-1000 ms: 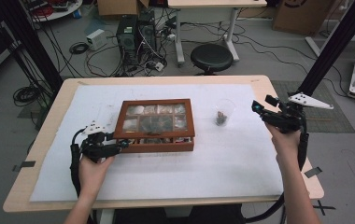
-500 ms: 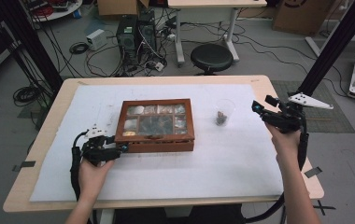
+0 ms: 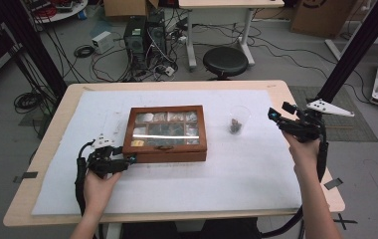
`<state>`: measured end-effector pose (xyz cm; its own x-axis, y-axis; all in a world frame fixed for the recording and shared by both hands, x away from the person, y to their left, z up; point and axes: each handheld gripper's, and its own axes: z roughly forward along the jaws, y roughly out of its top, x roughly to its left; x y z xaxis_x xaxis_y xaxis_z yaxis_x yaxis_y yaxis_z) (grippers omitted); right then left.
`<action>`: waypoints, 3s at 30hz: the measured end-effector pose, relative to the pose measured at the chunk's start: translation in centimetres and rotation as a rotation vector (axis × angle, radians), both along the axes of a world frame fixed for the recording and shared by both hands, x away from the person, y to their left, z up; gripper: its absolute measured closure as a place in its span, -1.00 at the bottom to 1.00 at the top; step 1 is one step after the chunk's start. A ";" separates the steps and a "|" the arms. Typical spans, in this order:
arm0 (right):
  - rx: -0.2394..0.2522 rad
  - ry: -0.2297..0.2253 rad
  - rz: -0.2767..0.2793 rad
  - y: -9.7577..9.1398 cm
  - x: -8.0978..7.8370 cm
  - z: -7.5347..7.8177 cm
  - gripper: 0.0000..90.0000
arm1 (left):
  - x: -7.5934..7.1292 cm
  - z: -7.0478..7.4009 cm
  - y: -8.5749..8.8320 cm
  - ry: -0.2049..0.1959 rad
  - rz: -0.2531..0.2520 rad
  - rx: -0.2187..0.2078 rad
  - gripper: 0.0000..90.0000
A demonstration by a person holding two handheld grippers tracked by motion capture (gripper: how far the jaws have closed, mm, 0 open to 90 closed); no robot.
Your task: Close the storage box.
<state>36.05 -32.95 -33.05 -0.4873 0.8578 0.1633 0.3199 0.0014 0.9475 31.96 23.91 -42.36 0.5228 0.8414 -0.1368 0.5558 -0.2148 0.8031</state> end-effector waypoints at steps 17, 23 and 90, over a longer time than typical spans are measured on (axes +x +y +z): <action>0.000 0.003 0.001 -0.1 0.0 -0.1 -0.30 | -0.1 -0.2 0.0 0.032 -0.002 0.003 -0.17; -0.005 0.004 0.005 0.0 0.0 -0.1 -0.30 | -0.1 -0.2 0.1 0.040 0.003 0.004 -0.17; -0.034 -0.013 0.031 -0.7 -1.4 -0.4 -0.34 | 0.6 7.2 2.0 -0.369 -0.063 -0.118 -0.38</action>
